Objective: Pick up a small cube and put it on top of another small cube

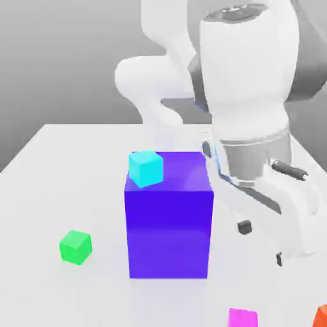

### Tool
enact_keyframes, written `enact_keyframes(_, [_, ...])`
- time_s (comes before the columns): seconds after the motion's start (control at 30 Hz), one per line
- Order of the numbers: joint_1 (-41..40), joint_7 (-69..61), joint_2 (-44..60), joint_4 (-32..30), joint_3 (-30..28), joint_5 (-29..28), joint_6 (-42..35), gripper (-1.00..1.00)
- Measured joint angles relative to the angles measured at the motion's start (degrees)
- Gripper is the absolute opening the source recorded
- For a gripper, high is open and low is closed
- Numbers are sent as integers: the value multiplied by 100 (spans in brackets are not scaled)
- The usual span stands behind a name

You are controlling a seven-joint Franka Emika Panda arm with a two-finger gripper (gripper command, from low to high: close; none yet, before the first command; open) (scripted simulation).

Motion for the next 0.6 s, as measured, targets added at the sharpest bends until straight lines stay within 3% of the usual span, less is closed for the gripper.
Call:
enact_keyframes(0.23, [870, 2726, 1018, -19, -715, -883, 477, 0])
enact_keyframes(0.37, [1024, 3106, 1808, 123, -837, -959, 1052, 0])
enact_keyframes(0.4, [1011, 3104, 1998, 162, -820, -938, 1196, -100])
enact_keyframes(0.6, [1009, 3100, 2093, 182, -817, -925, 1279, -100])
